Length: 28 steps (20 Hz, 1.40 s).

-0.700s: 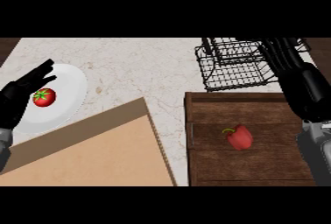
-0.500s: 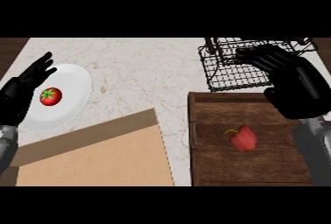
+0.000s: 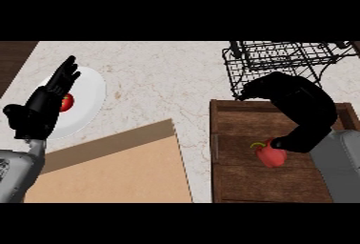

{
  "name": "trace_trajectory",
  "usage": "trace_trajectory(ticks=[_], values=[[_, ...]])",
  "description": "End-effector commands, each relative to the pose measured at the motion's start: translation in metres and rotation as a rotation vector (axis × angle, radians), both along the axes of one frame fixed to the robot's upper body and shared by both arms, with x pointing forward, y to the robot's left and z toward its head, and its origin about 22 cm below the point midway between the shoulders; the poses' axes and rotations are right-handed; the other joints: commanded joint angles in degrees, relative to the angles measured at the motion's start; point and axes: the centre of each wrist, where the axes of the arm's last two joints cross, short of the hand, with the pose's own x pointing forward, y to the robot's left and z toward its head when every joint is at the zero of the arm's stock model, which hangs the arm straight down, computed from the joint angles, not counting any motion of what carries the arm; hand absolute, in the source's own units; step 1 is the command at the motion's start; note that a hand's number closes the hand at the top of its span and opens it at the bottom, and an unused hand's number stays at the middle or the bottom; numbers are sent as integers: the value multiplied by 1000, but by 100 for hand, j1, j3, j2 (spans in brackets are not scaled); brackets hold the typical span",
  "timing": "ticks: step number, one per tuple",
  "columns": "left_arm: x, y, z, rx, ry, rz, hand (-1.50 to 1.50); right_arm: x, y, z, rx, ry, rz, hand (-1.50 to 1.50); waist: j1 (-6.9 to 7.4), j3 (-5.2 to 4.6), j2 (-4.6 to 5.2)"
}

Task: Pick the bell pepper from the tray and place it in the tiered basket

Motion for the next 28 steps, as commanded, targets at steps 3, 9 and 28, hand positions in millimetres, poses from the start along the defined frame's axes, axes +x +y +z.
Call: trace_trajectory(ticks=[3, 9, 28], values=[[-12, -50, -24, -149, 44, 4, 0, 13, -53, 21, 16, -117, 303, -150, -85, -117, -5], [-23, -52, -36, -150, 54, 28, 0, 3, -104, 133, -365, -452, 360, -150, -236, -121, -62], [-34, -75, -41, -168, 35, 70, 0, -123, -10, 220, -1040, -1109, 357, -150, -287, -126, -55]])
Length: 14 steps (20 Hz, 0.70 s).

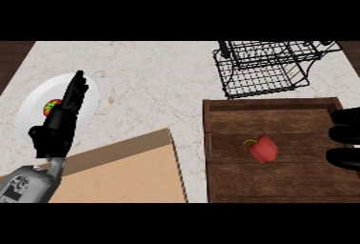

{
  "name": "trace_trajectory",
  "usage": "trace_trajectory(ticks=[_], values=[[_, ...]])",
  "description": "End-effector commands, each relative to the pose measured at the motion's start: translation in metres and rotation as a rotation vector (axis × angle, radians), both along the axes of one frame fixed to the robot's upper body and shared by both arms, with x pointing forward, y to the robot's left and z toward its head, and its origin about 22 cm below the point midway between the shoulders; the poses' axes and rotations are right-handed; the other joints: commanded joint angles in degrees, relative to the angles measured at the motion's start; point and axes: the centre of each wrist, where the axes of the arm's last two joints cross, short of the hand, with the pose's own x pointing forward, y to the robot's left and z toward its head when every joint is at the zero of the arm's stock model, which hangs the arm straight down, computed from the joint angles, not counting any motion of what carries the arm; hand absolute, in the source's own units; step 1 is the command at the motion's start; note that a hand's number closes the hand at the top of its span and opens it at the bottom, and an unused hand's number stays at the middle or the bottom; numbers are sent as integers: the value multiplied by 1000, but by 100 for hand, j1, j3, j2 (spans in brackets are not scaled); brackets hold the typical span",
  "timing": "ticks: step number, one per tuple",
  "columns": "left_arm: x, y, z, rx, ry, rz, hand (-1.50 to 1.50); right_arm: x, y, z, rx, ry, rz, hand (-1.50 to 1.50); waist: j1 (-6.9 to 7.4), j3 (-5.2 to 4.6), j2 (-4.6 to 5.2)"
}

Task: Pick the bell pepper from the tray and place it in the tiered basket

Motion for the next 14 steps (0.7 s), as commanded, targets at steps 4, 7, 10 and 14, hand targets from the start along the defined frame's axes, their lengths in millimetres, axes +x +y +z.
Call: trace_trajectory(ticks=[4, 7, 10, 14], values=[[-3, -28, -15, -106, 21, -6, 0, -25, 12, -13, -193, -62, 65, -150, -39, -142, 64], [-14, -41, -18, -102, 21, -53, 0, -22, 20, -19, -236, -74, 24, -150, 96, -146, 83], [-9, -41, -23, -87, 16, -18, 0, -37, 31, -35, -300, -91, 15, -150, 35, -141, 101], [-13, -48, -19, -111, 17, -25, 0, -44, 32, -39, -353, -114, -19, -150, 53, -139, 85]])
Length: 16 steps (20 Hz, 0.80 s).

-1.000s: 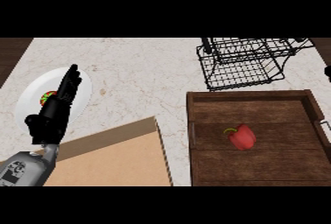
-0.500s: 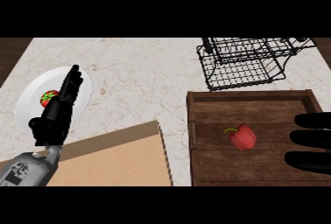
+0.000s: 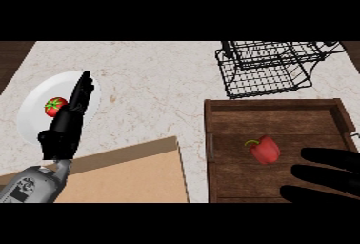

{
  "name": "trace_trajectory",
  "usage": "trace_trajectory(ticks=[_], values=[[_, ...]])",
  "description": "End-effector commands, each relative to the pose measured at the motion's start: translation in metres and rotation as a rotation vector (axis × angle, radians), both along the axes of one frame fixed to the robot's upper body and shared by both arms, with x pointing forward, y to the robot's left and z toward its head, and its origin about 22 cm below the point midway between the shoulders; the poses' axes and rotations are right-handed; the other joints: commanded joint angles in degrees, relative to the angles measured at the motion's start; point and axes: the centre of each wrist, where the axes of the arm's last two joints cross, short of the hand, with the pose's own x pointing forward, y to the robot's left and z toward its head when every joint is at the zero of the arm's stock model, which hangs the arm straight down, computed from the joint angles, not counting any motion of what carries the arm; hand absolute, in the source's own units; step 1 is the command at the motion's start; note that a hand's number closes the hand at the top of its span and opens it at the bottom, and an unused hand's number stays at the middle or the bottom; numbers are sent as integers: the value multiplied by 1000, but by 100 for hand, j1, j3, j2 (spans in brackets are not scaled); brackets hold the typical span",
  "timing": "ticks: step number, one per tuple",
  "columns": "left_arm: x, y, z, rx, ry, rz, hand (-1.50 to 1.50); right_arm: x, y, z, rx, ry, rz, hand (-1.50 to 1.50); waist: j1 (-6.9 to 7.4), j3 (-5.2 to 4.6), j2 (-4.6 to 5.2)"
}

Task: Pick the bell pepper from the tray and place it in the tiered basket

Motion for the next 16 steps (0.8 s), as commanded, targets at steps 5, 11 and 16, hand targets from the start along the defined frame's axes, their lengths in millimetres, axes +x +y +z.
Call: trace_trajectory(ticks=[5, 11, 16], values=[[-7, -39, -21, -118, 36, -16, 0, -4, 5, -6, -186, -21, -19, -150, 6, -124, 66], [0, -19, -3, -120, 35, -33, 0, -12, 14, -11, -201, -115, -23, -150, 64, -121, 58], [-10, -43, -14, -120, 34, -24, 0, -10, 14, -12, -207, -149, 5, -150, 49, -110, 57]])
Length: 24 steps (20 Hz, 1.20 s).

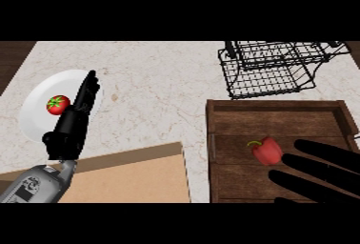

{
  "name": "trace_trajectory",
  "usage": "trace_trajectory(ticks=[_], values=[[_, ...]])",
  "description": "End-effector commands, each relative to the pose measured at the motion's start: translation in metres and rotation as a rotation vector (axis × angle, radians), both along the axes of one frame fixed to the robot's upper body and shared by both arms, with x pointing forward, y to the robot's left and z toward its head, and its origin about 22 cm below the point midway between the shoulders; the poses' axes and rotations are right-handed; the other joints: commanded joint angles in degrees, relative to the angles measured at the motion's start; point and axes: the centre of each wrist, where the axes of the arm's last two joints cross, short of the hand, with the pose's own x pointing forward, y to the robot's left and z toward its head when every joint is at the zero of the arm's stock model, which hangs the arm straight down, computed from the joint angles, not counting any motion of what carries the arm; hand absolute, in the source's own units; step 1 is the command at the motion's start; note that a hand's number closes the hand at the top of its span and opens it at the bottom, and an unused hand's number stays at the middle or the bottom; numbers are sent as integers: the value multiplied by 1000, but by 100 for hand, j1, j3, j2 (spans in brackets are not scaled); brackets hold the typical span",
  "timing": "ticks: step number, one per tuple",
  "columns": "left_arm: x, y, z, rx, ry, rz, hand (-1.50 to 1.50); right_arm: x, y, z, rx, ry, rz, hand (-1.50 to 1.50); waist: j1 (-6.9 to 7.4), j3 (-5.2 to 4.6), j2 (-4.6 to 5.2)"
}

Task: Pick the bell pepper from the tray and place it in the tiered basket

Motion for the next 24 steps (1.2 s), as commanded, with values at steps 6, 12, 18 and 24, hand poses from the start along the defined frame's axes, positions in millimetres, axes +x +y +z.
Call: trace_trajectory(ticks=[6, 12, 18, 24], values=[[-14, -32, -20, -90, 51, 3, 0, -8, 17, -15, -72, -54, 170, -150, 1, -96, 36], [-4, -18, -28, -79, 57, 13, 0, 17, 9, -44, -88, -97, 118, -150, -85, -107, 56], [2, -23, -20, -96, 53, 11, 0, 56, -23, -71, -85, -95, 78, -150, -141, -121, 30], [-8, -19, -23, -96, 65, 12, 0, 75, -34, -97, -105, -45, 77, -150, -133, -132, -9]])
